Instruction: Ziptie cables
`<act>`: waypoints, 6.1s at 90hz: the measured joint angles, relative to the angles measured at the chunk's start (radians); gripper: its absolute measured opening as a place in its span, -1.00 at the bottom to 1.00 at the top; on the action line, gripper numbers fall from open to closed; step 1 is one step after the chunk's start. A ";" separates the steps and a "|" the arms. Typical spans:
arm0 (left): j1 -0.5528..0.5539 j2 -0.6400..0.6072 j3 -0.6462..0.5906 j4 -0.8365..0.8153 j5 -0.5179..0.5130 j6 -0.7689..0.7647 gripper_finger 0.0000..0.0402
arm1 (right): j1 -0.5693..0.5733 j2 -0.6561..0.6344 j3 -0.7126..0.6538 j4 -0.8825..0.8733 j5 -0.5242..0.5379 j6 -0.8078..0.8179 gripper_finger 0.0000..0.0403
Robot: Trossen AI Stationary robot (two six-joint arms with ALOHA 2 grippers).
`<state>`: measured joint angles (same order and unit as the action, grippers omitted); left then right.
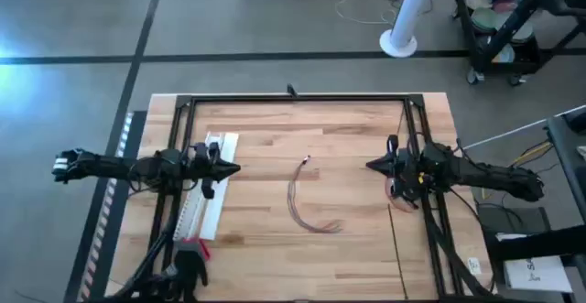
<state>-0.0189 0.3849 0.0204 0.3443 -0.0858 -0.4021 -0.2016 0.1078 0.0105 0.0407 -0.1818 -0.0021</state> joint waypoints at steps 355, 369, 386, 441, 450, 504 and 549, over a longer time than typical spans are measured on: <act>0.001 0.000 0.000 0.316 -0.073 0.152 -0.98 | 0.000 0.000 0.000 0.000 0.000 0.000 -0.99; 0.001 0.003 0.000 0.413 -0.073 0.217 -0.98 | 0.000 0.000 0.000 0.000 0.000 0.000 -0.99; 0.001 0.045 0.000 0.480 -0.072 0.236 -0.98 | 0.000 0.000 0.000 0.000 0.000 0.000 -0.99; 0.000 0.598 0.011 0.826 0.020 0.161 -0.88 | 0.000 0.000 0.000 0.000 0.000 0.000 -0.99; -0.005 0.697 0.065 0.818 0.025 0.146 -0.78 | 0.000 0.000 0.000 0.000 0.000 0.000 -0.99; -0.011 1.284 0.544 0.569 -0.052 0.149 -0.20 | 0.000 0.000 0.000 0.000 0.000 0.001 -0.99; 0.018 1.569 0.851 0.145 -0.290 0.069 -0.19 | 0.000 0.003 0.000 0.117 0.050 0.192 -0.99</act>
<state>-0.0006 1.9541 0.8719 0.4889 -0.3756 -0.3326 -0.2013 0.1112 0.0103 0.1580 -0.1319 0.1897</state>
